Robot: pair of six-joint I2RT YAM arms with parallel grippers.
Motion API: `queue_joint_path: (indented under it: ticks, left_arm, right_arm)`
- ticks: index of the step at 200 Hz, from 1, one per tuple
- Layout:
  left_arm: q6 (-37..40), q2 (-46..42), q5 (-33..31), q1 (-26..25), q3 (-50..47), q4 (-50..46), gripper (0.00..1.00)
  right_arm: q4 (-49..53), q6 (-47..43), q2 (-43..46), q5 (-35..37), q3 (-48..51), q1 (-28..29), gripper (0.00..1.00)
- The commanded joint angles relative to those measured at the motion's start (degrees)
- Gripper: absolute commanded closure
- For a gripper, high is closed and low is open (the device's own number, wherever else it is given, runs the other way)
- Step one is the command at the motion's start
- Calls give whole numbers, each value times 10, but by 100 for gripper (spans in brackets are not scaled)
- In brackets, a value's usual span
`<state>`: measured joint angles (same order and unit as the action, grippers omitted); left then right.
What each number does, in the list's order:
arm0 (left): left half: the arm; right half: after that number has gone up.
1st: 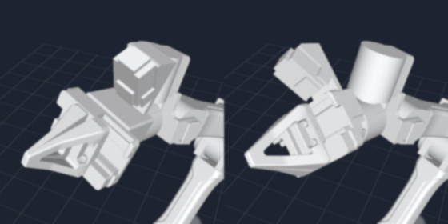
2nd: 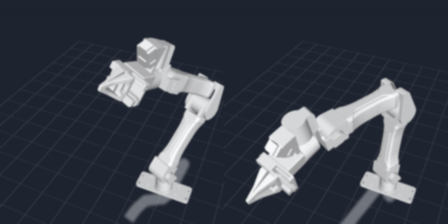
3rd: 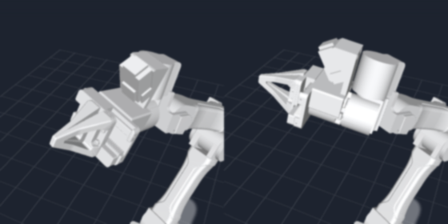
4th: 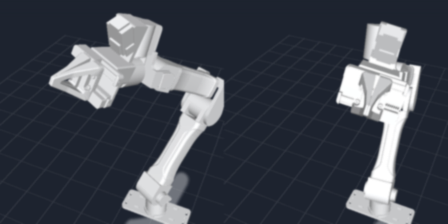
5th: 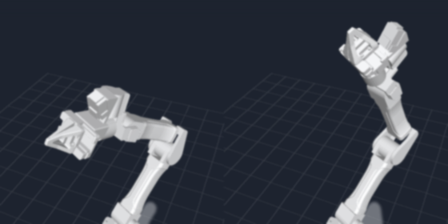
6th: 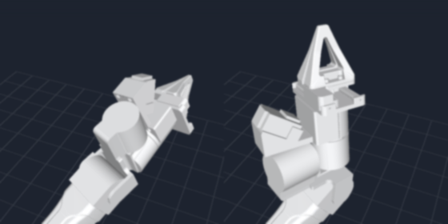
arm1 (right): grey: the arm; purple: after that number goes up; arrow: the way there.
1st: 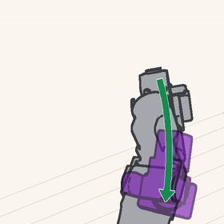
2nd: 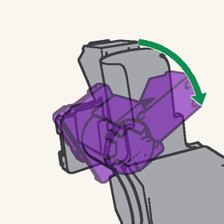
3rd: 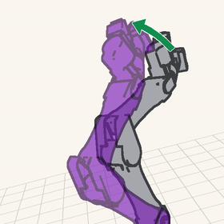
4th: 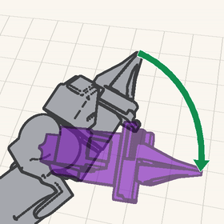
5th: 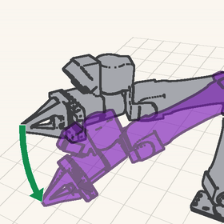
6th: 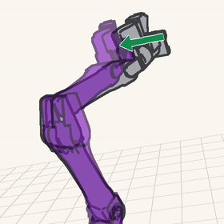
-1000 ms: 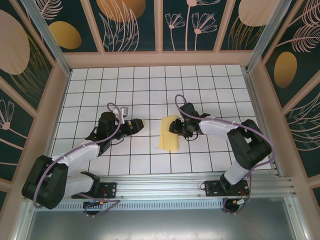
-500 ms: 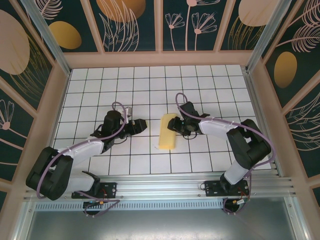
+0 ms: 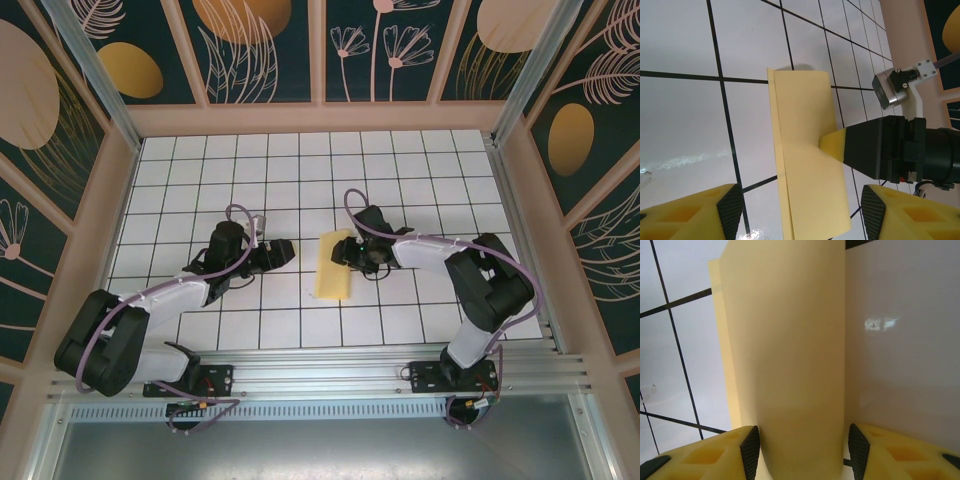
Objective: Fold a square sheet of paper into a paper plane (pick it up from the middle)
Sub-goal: Fold the square sheet of paper in half at the center of the table.
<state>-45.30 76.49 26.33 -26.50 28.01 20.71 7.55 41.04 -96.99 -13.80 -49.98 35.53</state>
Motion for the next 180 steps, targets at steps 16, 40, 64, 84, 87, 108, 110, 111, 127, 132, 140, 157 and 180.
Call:
queue_joint_path:
  ticks: [16, 40, 64, 84, 87, 108, 110, 111, 127, 132, 140, 157, 180]
  left_arm:
    - [3, 7, 6, -3, 18, -2, 34]
    - [4, 10, 9, -3, 19, -2, 34]
    - [6, 14, 13, -3, 21, -3, 34]
    - [7, 14, 13, -3, 20, -4, 34]
    - [7, 14, 13, -3, 21, -4, 34]
    - [7, 16, 15, -3, 20, -4, 34]
    - [7, 16, 15, -3, 19, -4, 34]
    - [7, 16, 15, -3, 19, -4, 34]
    - [8, 15, 15, -3, 19, -4, 34]
    - [8, 15, 15, -3, 19, -4, 34]
    - [8, 15, 15, -3, 20, -4, 34]
    - [9, 15, 15, -3, 21, -5, 34]
    - [10, 16, 17, -3, 21, -5, 34]
  right_arm:
    - [12, -2, -14, 1, -20, 3, 45]
    - [14, -6, -21, -4, -29, 3, 43]
    - [22, -12, -28, -3, -35, 6, 42]
    - [22, -16, -31, -7, -35, 6, 41]
    - [22, -17, -31, -7, -35, 7, 41]
    - [27, -23, -32, -9, -41, 10, 38]
    - [28, -23, -33, -8, -42, 11, 38]
    - [29, -23, -33, -8, -42, 11, 38]
    - [37, -27, -36, -4, -51, 12, 37]
    - [39, -28, -37, -2, -53, 12, 37]
    - [45, -30, -39, 1, -58, 12, 37]
    - [57, -32, -45, 8, -66, 12, 37]
    - [67, -39, -52, 12, -68, 13, 38]
